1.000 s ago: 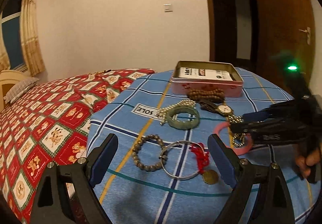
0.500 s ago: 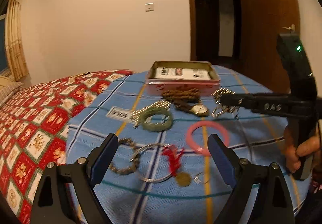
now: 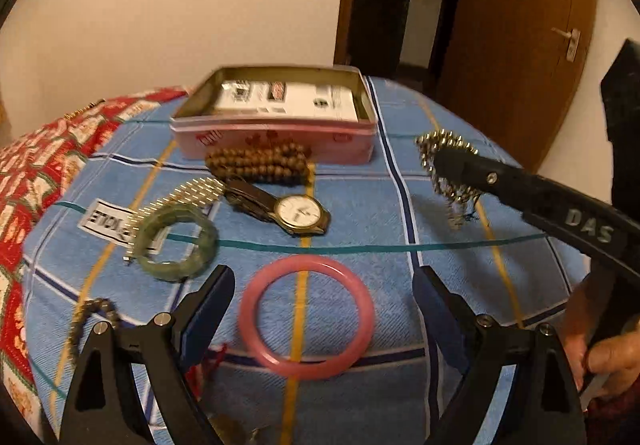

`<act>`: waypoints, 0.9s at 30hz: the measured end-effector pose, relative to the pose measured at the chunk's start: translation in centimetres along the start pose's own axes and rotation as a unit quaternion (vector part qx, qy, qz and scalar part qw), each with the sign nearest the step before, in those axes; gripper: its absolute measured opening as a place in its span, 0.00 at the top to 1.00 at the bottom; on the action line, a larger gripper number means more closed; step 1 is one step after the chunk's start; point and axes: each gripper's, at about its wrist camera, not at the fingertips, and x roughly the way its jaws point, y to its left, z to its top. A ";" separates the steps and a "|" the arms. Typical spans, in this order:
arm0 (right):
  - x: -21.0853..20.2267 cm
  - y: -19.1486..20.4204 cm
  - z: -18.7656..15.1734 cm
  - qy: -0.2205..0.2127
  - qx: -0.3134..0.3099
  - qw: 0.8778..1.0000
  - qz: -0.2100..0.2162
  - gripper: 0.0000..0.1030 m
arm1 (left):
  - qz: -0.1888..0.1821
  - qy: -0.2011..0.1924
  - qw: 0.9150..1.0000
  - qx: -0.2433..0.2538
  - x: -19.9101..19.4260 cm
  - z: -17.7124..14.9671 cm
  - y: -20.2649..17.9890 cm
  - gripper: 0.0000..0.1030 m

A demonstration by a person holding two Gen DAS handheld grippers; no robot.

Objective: Organize jewelry
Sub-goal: 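Grasp the silver bead chain with the right tool while the left tool approaches the pink bangle, then carry the bead chain into the tin with the right tool while the left tool carries the pink bangle in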

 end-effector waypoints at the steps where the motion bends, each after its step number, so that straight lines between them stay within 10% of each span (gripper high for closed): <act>1: 0.0 -0.2 0.0 0.000 0.006 1.000 0.001 0.82 | 0.003 0.009 1.000 -0.001 0.4 0.0 0.0 0.12; 14: 0.2 -1.4 -0.1 0.009 0.032 0.999 0.019 0.82 | 0.024 0.052 0.998 -0.010 1.9 -0.9 0.2 0.22; 27: -0.8 -0.8 0.8 -0.016 0.021 1.000 0.010 0.82 | 0.011 -0.114 0.992 -0.055 -5.2 1.8 1.7 0.22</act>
